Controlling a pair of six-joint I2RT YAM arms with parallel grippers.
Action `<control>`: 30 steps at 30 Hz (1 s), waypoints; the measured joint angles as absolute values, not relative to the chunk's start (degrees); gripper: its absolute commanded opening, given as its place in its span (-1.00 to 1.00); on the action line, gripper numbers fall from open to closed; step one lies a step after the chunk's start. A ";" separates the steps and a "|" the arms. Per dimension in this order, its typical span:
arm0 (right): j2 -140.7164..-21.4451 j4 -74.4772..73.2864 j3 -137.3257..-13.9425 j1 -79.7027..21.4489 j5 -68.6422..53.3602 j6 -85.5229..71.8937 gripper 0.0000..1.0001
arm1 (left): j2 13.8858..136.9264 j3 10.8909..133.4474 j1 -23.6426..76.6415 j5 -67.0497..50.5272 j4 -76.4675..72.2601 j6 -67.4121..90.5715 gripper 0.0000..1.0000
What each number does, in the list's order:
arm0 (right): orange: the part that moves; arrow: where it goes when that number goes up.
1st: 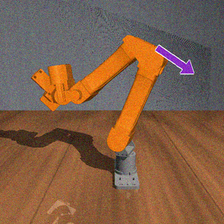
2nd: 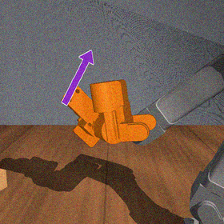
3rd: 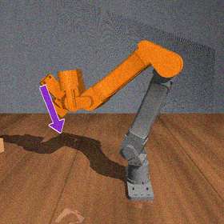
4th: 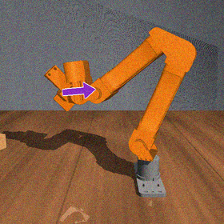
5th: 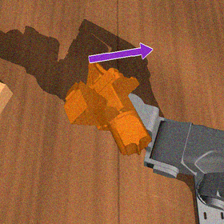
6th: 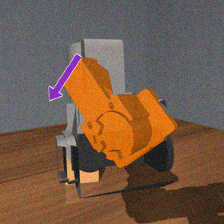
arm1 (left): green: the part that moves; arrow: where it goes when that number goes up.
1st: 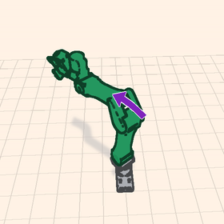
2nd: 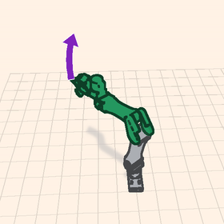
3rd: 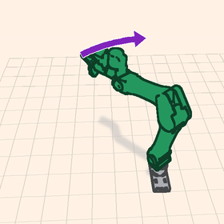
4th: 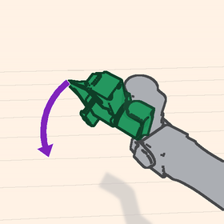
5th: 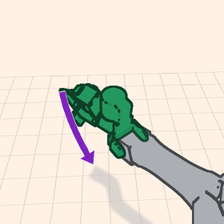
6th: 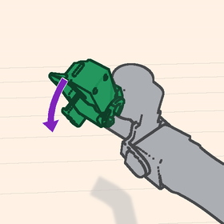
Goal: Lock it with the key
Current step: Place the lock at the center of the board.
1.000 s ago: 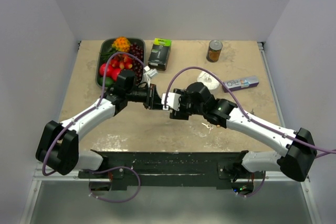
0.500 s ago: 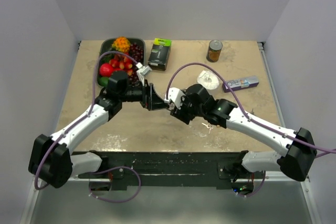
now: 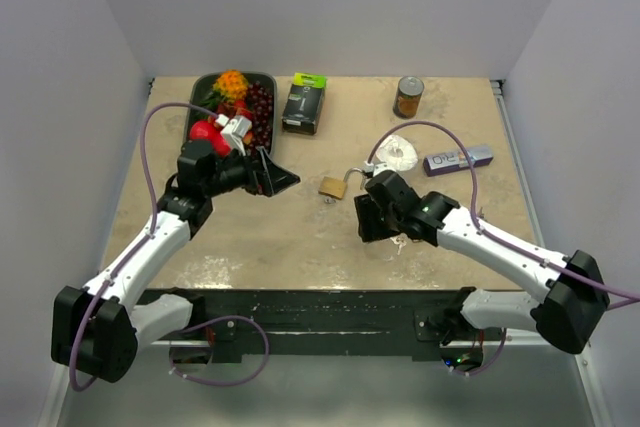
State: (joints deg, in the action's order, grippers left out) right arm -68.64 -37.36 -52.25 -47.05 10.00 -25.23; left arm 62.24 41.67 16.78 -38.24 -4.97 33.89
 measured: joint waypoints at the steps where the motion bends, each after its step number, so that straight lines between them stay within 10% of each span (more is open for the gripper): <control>1: -68.93 -37.54 -51.18 -46.50 10.33 -27.53 -1.00 | 62.24 41.34 16.78 -37.95 -4.93 33.89 0.98; 30: -86.50 -28.56 -47.11 -45.30 12.51 -43.27 -1.00 | 62.24 39.62 13.76 -35.97 -1.39 33.21 0.98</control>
